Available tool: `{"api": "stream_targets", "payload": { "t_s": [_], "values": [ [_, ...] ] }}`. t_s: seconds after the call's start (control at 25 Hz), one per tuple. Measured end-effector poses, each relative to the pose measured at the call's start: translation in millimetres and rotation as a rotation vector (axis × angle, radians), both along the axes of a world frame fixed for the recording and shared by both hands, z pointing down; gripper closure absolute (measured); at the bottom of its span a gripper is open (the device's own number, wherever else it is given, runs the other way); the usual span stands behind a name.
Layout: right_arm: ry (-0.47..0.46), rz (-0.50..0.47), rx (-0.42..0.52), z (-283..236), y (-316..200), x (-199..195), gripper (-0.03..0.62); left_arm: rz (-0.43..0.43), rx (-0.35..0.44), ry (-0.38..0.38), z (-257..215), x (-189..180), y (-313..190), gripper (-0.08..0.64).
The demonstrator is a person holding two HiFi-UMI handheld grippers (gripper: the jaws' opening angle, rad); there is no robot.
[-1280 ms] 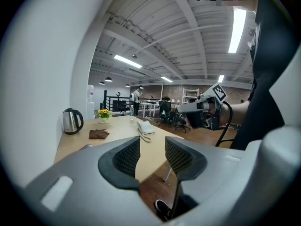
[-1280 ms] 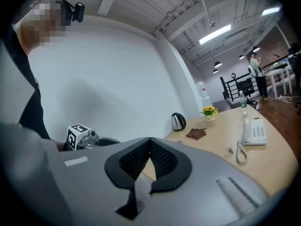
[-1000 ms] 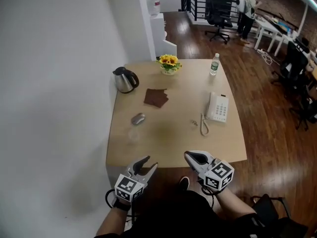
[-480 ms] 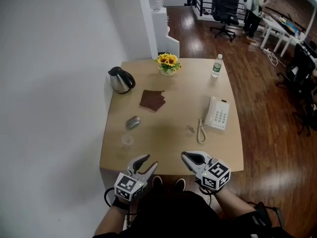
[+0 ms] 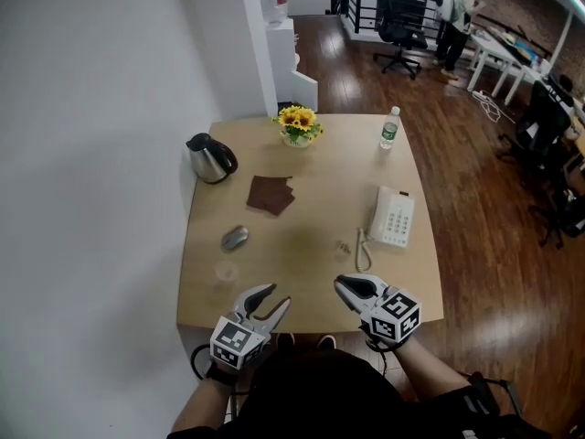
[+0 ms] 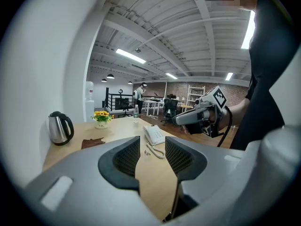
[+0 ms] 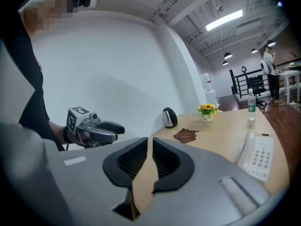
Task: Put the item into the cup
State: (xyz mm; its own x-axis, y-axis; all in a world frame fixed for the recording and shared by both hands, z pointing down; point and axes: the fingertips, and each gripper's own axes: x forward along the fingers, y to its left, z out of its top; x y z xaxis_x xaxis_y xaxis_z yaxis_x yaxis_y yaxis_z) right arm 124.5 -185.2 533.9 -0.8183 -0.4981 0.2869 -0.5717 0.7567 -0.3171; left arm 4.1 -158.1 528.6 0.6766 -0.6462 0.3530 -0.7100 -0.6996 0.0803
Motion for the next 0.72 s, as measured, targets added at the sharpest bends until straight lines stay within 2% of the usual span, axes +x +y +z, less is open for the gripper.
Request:
{"api": "stream_targets", "payload": {
  "t_s": [0.24,0.36,0.56,0.72],
  "values": [
    [0.169,0.043,-0.012,49.0,-55.9,23.9,0.500,-0.006,-0.023,-0.009,12.4,-10.3,-12.5,0.399],
    [0.282,0.056,-0.037,82.6,-85.2,38.1,0.485,-0.012,-0.042,-0.023,21.1,-17.4,-18.2,0.399],
    [0.525,-0.010,-0.039,148.8,-120.4,45.4,0.483,-0.027,-0.066,-0.045,31.2,-28.8,-23.9,0.399],
    [0.649,-0.038,-0.121,202.1,-138.4,51.0,0.483,-0.051,-0.089,-0.041,37.1,-37.9,-24.5,0.399]
  ]
}}
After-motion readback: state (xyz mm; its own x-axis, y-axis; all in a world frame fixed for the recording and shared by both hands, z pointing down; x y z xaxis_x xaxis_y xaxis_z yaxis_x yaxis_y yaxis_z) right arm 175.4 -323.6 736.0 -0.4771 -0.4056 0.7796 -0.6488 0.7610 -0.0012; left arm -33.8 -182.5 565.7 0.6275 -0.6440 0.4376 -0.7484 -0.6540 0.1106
